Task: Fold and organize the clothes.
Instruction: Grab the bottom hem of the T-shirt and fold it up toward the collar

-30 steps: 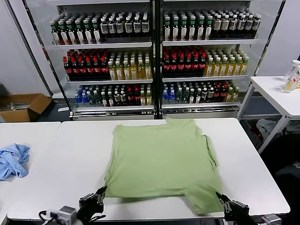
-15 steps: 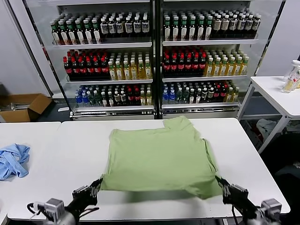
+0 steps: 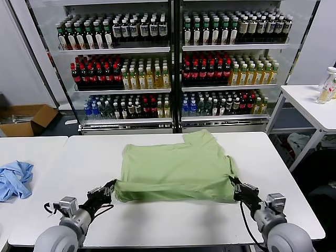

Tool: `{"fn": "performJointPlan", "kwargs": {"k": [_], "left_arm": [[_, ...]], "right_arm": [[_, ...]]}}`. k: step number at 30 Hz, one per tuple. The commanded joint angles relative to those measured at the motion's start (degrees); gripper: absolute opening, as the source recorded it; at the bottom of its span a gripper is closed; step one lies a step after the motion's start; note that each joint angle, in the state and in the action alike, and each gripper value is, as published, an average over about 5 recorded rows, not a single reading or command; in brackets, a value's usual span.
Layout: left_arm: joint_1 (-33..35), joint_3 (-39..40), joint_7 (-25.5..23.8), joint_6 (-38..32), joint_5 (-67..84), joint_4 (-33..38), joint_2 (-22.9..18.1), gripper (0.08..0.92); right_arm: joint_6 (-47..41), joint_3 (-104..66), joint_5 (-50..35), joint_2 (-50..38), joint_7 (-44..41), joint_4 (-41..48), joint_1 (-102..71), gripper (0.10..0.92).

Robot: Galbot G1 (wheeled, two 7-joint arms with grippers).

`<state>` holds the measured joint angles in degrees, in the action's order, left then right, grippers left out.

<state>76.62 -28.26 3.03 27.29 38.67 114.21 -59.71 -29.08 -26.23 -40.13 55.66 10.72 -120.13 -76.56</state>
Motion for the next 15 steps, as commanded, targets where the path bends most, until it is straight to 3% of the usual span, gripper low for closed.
{"fn": "performJointPlan", "kwargs": {"k": [1, 10, 15], "left_arm": [[-9.3, 3.8, -2.4, -1.6, 0.2, -9.0, -0.5, 0.082], [-12.9, 7.5, -3.1, -3.3, -7.9, -17.1, -2.6, 0.085], [-12.2, 7.1, -3.0, -4.5, -9.5, -17.5, -2.9, 0.189]], "right_arm": [[-1.1, 3.6, 0.9, 0.1, 0.8, 5.4, 7.1, 0.105], [-0.9, 7.3, 3.0, 1.8, 0.7, 11.5, 10.4, 0.111], [-0.9, 7.8, 3.1, 2.6, 1.1, 11.7, 10.1, 0.222]]}}
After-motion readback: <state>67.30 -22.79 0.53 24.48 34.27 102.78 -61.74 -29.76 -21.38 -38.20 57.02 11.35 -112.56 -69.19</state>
